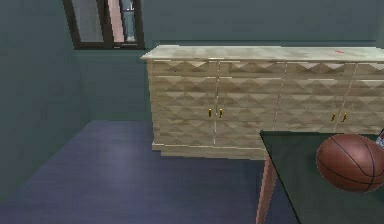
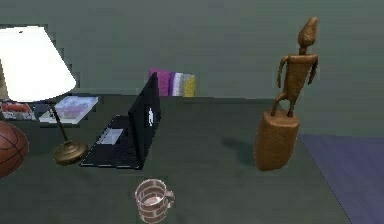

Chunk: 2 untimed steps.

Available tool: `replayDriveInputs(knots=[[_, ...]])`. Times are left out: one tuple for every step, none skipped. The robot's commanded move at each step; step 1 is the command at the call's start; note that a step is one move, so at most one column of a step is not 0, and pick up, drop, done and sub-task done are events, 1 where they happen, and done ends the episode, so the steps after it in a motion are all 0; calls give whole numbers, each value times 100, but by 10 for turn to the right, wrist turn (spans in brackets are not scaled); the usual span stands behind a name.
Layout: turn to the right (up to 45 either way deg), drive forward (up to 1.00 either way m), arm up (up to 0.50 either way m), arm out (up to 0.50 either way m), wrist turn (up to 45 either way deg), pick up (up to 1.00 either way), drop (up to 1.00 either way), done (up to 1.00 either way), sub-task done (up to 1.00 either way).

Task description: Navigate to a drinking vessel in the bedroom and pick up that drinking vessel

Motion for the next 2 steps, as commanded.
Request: replayDriveInputs(knots=[[0,0,36,0,0,0,0,0,0],[0,0,0,10,0,0,0,0,0]])
